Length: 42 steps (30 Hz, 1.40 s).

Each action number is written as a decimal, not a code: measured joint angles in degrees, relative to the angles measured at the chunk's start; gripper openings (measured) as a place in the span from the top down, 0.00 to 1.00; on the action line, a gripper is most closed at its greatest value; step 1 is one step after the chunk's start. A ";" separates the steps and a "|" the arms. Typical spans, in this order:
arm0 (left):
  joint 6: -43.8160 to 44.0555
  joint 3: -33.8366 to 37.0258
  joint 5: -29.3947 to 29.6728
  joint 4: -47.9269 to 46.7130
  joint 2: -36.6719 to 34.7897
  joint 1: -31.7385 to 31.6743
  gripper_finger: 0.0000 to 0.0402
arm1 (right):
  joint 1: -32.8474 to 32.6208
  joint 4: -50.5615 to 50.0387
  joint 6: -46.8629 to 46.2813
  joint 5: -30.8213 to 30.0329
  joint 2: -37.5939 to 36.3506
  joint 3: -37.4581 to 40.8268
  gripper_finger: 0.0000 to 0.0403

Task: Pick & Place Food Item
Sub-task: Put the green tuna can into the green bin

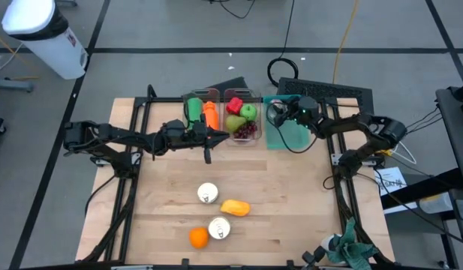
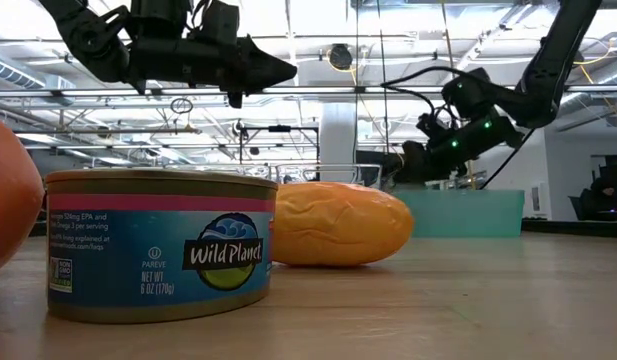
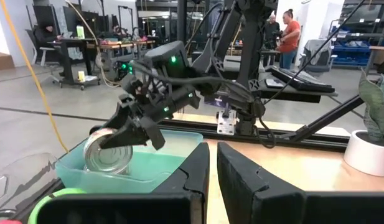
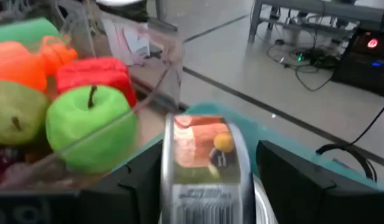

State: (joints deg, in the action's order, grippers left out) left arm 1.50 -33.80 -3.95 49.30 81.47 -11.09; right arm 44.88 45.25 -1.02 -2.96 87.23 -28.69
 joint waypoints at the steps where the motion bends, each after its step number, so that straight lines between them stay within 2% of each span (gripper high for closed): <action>1: 0.00 -0.01 -0.01 0.02 0.00 0.00 0.90 | 0.00 -0.23 -0.06 0.00 -0.61 0.00 0.45; 9: -0.09 -0.01 0.00 -0.28 0.00 0.00 0.90 | 0.00 -8.55 0.01 0.22 -4.33 0.00 0.53; 14: -0.11 -0.02 -0.01 -0.28 0.00 0.00 0.90 | 0.11 -8.66 -0.82 3.09 -4.31 0.00 0.64; 24: -0.25 -0.02 0.00 -0.28 0.00 0.00 0.90 | 0.11 -7.38 -17.85 6.17 -4.27 0.04 0.64; 31: -0.24 -0.02 0.00 -1.05 0.00 0.00 0.90 | 0.04 -8.19 -21.56 6.12 -4.27 0.04 0.64; 35: -0.22 -0.02 -0.02 -1.25 0.00 0.00 0.90 | 0.02 -9.67 -18.73 6.17 -4.39 0.02 0.64; 37: -0.20 -0.02 -0.01 -1.27 0.00 0.00 0.90 | 0.02 -10.60 -16.10 6.16 -4.44 -0.05 0.59; 42: -0.13 -0.02 -0.01 -1.29 0.00 0.00 0.90 | 0.02 -12.88 -13.20 6.01 -4.33 0.08 0.38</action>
State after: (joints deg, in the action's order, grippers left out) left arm 1.37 -33.82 -3.96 48.01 81.47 -11.09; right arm 44.91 32.36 -14.21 3.05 82.89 -28.61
